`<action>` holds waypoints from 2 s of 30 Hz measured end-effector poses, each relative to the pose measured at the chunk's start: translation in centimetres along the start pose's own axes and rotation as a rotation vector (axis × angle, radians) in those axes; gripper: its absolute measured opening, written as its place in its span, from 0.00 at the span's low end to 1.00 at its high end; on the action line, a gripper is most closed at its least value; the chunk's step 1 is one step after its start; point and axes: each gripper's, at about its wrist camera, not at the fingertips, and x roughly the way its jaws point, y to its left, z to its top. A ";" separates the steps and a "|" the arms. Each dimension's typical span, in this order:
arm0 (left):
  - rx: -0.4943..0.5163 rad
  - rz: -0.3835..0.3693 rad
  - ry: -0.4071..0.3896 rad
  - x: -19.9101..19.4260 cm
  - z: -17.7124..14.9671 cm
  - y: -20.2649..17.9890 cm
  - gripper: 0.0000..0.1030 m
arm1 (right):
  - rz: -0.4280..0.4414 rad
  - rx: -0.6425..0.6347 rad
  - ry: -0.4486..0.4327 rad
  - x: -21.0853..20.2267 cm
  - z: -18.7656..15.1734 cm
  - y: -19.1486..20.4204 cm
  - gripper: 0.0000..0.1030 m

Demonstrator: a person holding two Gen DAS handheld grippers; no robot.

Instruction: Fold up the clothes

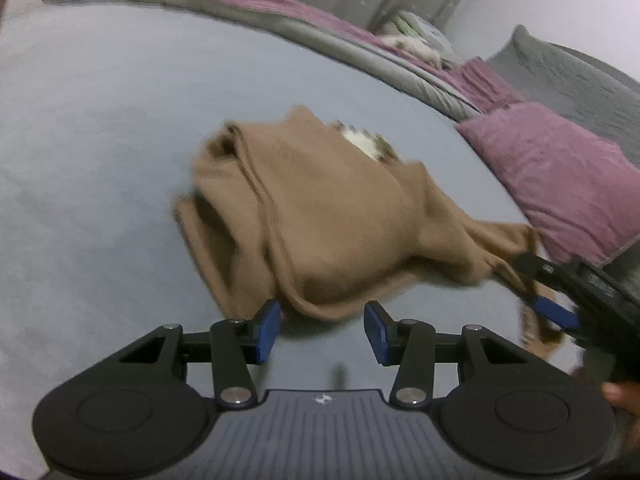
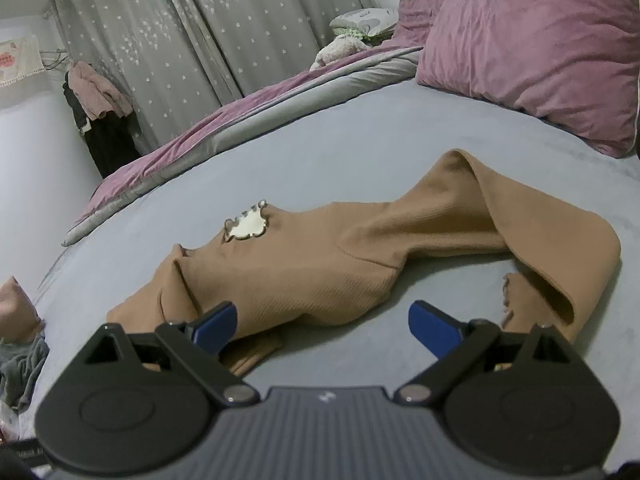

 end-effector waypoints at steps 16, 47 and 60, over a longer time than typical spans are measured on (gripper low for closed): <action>-0.082 0.017 -0.041 4.0 -1.5 -0.7 0.44 | 0.004 0.007 0.026 0.0 -0.5 -0.1 0.94; -0.087 -0.142 -0.393 -3.4 1.5 -0.9 0.00 | 0.011 0.005 0.048 0.5 -1.0 0.4 0.94; -0.079 0.057 -0.587 -7.2 4.7 3.8 0.00 | 0.016 -0.043 0.067 0.8 -2.0 1.9 0.94</action>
